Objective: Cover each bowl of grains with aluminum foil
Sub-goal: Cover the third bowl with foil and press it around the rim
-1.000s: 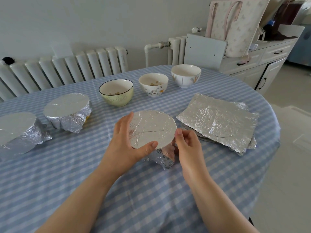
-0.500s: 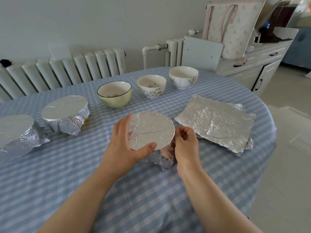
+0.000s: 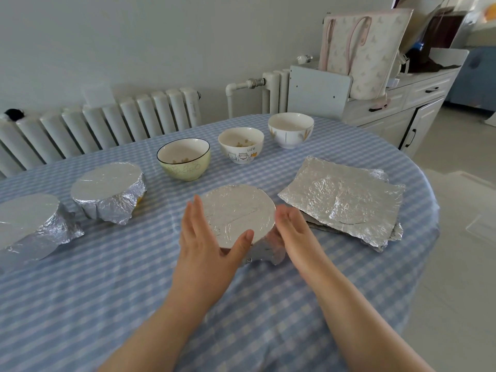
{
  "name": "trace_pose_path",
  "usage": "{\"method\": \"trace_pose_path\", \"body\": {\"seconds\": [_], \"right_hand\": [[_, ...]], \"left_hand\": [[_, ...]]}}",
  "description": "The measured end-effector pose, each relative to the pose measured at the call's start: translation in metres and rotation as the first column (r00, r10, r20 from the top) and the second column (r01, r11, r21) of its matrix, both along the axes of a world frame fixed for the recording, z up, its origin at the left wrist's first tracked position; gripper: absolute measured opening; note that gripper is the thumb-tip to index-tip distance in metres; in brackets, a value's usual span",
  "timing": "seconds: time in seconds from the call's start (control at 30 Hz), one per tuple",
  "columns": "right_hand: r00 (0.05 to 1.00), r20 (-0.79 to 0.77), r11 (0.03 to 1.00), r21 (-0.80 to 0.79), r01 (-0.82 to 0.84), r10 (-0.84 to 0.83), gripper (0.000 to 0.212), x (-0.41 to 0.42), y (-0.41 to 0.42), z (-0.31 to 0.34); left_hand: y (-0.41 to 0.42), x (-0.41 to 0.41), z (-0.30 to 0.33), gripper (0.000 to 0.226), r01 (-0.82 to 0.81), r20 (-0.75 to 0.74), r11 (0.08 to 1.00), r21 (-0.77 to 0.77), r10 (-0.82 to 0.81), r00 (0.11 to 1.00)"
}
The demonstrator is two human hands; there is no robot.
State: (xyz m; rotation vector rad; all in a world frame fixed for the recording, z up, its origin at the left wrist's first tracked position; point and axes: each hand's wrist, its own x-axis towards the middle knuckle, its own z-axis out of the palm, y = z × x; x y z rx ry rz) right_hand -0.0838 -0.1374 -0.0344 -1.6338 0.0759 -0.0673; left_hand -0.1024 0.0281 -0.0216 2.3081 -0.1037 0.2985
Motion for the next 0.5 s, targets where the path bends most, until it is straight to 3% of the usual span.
{"method": "trace_pose_path", "body": {"seconds": [0.1, 0.23, 0.4, 0.5], "right_hand": [[0.999, 0.036, 1.000, 0.021, -0.007, 0.006, 0.052, -0.002, 0.001, -0.005], [0.993, 0.116, 0.987, -0.159, 0.035, -0.017, 0.042, -0.005, -0.003, -0.011], [0.985, 0.166, 0.954, -0.300, 0.005, 0.047, 0.061, -0.008, -0.004, -0.008], [0.976, 0.208, 0.890, -0.455, 0.040, 0.063, 0.058, -0.007, -0.007, -0.009]], "left_hand": [[0.004, 0.002, 0.002, 0.120, -0.001, -0.023, 1.000, 0.010, 0.001, 1.000], [0.008, 0.006, 0.004, 0.124, -0.019, -0.026, 0.998, 0.053, 0.020, 0.999], [0.008, 0.009, 0.002, 0.121, -0.010, -0.009, 0.998, 0.065, 0.010, 1.000], [0.008, 0.010, 0.002, 0.121, -0.001, -0.005, 0.998, 0.065, 0.001, 1.000]]}}
